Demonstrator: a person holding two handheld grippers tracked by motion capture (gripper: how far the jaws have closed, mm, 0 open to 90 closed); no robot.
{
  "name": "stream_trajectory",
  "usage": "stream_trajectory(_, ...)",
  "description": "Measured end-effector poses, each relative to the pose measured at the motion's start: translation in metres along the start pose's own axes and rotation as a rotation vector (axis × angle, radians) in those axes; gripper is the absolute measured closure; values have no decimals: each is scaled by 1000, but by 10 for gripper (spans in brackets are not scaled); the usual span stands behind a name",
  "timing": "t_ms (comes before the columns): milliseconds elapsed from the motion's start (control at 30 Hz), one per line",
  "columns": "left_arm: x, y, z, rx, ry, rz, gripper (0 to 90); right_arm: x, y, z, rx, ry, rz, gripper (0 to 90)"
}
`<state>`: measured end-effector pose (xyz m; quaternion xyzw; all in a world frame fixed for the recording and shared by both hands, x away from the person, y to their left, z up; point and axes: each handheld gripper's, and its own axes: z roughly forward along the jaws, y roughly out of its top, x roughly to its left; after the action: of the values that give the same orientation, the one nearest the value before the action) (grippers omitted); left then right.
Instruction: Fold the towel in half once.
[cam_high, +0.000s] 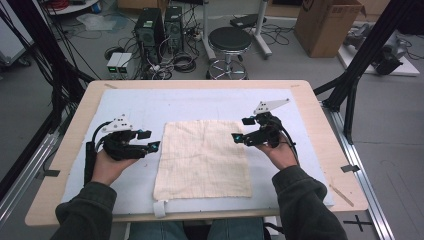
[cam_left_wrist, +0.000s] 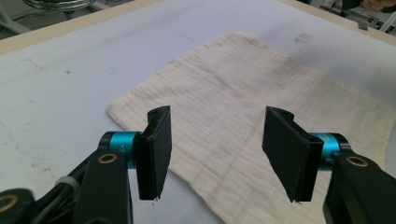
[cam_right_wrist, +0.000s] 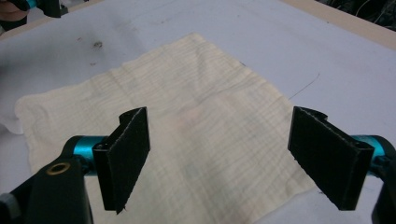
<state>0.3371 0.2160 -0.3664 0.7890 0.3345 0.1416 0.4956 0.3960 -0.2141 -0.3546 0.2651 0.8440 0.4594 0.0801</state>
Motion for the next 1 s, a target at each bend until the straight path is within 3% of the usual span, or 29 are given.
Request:
stream_trajectory(133, 5, 10, 8, 25, 19, 14, 443, -9, 3, 3, 1, -14, 13, 229)
stream_trajectory(300, 14, 24, 21, 17, 17, -11, 456, -24, 9, 5, -11, -36, 27, 248)
stream_trajectory(400, 20, 27, 27, -9, 41, -34, 455, -35, 13, 9, -10, -56, 38, 252)
stream_trajectory(633, 40, 24, 44, -31, 121, -66, 482, -55, 18, 20, -17, -83, 77, 286)
stream_trajectory(900, 65, 11, 71, 19, 169, -165, 560, -69, 9, 38, 6, -109, 113, 364)
stream_trajectory(1000, 69, 6, 79, 35, 182, -163, 560, -75, 4, 42, 33, -113, 136, 378)
